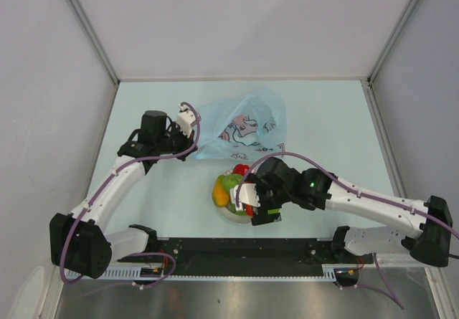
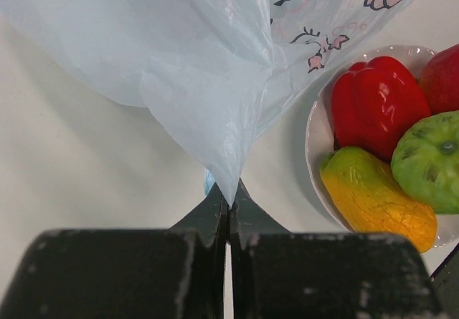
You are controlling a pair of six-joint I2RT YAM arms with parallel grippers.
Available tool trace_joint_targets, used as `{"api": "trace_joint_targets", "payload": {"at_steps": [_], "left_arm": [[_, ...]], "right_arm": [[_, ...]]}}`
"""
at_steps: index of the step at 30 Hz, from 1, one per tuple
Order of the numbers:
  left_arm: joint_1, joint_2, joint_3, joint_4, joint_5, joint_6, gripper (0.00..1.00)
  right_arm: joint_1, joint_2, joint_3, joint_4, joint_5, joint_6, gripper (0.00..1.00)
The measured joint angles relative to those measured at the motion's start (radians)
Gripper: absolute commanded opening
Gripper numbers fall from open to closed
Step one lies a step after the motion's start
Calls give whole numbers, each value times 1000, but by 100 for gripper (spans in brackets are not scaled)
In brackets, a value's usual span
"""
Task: Take the fake fruits out of the plastic bag
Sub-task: Place the fake fruit on the plate.
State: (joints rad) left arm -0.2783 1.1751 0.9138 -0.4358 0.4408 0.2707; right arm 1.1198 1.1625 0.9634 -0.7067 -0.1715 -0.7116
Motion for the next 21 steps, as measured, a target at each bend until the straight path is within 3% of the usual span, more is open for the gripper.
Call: {"api": "trace_joint_targets", "payload": {"at_steps": [21], "left_arm": [[0,9,0,0,7,0,0]], "right_arm": [[-13,23,-2,13,1,33,100]]}}
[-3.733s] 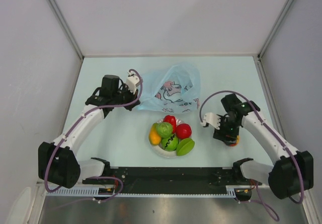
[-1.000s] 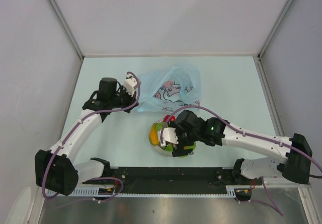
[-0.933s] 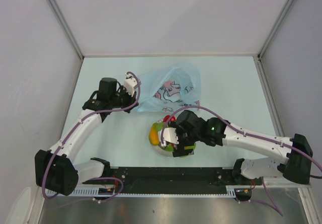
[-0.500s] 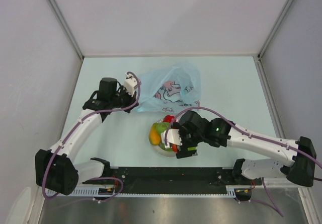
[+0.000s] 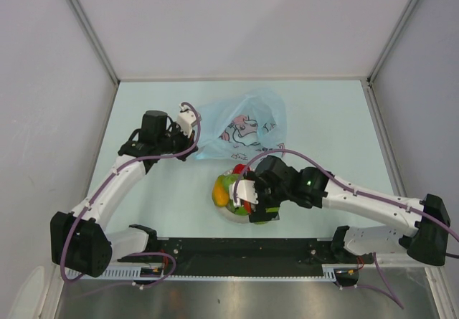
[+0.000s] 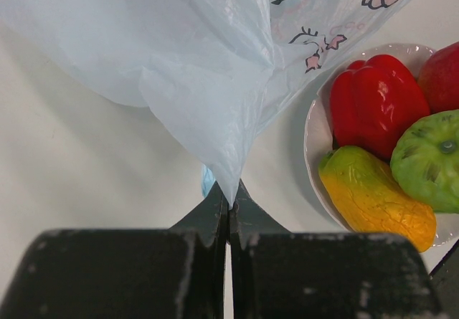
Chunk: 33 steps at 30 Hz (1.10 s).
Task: Take the fake fruits out of the plastic bag
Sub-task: Place the fake fruit on the plate.
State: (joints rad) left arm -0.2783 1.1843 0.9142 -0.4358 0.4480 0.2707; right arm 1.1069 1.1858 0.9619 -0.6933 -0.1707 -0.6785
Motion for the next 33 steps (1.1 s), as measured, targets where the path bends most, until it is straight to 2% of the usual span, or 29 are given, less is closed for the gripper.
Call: {"api": "trace_joint_targets", "payload": {"at_steps": [7,33], "left_arm": [[0,0,0,0,0,0,0],[0,0,0,0,0,0,0]], "right_arm": [[-47,4,0,23,9,18,100],[-39,13,-1,0,3,5,100]]}}
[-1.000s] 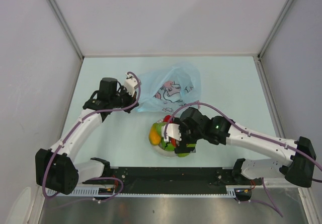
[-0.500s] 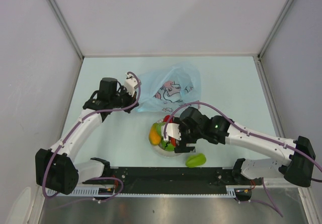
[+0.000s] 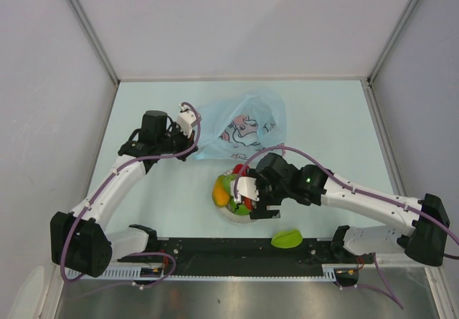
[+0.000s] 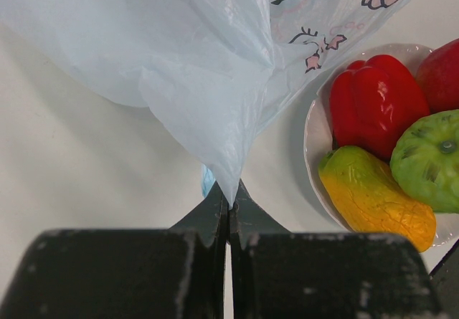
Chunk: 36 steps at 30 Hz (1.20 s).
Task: Take the fake fruits out of the plastic bag
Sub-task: Place the fake fruit on the plate.
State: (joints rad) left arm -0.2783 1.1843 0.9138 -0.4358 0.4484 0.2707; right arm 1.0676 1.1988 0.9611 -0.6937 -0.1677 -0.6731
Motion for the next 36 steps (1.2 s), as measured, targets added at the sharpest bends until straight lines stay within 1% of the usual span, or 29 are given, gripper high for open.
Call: {"api": "trace_joint_targets", "payload": {"at_steps": [4,11,16,23,32,36], "left_arm": [[0,0,0,0,0,0,0],[0,0,0,0,0,0,0],[0,0,0,0,0,0,0],[0,0,-2,0,0,0,0],[0,0,-2,0,1,0,0],[0,0,-2,0,1,0,0]], "right_arm": [[0,0,-2,-26,-19,-4,100],[11,-8,-52,-36,-35,-4,100],[25,-6,-102,17,7,-8,100],[33,-7,-113,61,63,-9,100],[70,-48,-113,53,72,-7,100],[75,-52,-111,24,69,-6,100]]}}
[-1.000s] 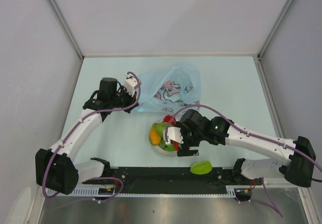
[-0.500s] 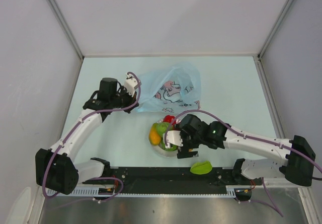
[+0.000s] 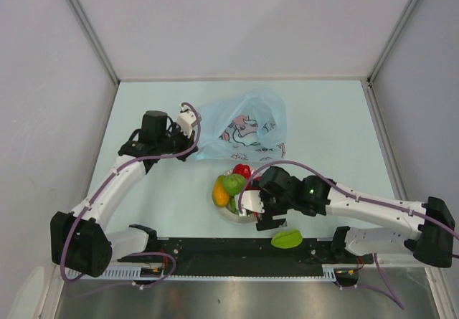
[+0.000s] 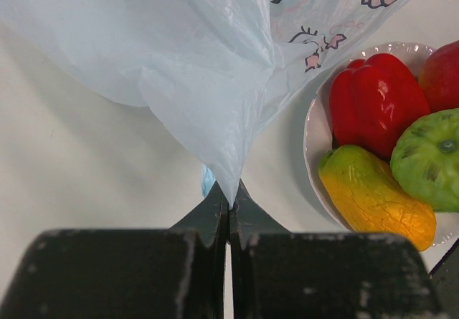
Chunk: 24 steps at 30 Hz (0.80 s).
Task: Take the fake fruits out of the plastic bag
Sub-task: Place the fake fruit on the plate, then pick up the fake fruit from the center of the board.
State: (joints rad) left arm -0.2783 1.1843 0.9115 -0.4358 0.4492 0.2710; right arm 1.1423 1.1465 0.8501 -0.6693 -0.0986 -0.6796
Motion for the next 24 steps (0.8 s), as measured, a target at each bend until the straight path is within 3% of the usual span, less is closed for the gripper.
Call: {"api": "trace_joint_targets", "payload": {"at_steps": [10,18,24], "left_arm": [[0,2,0,0,0,0,0],[0,20,0,-5,0,1,0],[0,20,0,-18,-1,10,0]], "right_arm": [[-49,-145,11,-247,-126,-41,100],[-1,-29,-43,-383,-288,-164,100],[27,34,-100,-335,-307,-159,100]]}}
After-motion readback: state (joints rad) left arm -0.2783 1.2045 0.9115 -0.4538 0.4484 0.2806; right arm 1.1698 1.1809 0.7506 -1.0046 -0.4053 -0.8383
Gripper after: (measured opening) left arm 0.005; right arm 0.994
